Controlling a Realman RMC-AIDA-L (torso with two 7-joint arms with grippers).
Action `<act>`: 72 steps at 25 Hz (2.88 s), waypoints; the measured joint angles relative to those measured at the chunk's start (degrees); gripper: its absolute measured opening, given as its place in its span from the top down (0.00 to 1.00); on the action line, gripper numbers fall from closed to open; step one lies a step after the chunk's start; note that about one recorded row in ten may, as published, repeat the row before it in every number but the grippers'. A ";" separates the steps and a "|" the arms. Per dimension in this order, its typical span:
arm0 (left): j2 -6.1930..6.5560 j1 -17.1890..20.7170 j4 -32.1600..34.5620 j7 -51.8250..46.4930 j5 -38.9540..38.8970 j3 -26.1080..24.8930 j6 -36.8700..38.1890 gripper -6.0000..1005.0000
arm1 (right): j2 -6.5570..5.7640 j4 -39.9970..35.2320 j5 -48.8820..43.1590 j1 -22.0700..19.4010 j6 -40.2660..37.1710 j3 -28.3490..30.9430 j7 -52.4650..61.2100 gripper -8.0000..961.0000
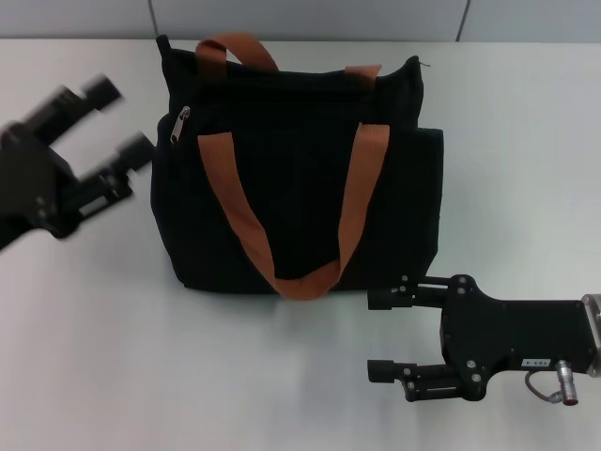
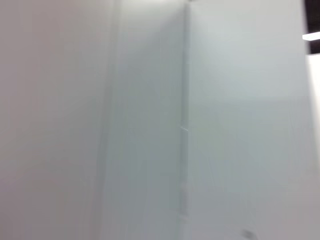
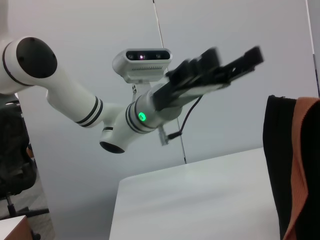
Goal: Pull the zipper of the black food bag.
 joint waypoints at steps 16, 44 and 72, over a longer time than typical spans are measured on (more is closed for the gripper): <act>7.85 -5.80 6.18 -7.20 16.36 -0.89 -13.96 0.21 | -0.21 -0.01 0.09 0.48 0.02 0.04 0.16 0.21; 5.22 -11.66 7.78 -2.78 17.60 6.30 -26.71 0.21 | 0.00 -0.58 0.64 0.60 0.11 0.24 0.95 0.21; 5.56 -10.72 7.80 1.97 15.29 6.34 -24.04 0.92 | 0.10 -0.79 0.71 0.93 0.49 2.35 2.01 0.21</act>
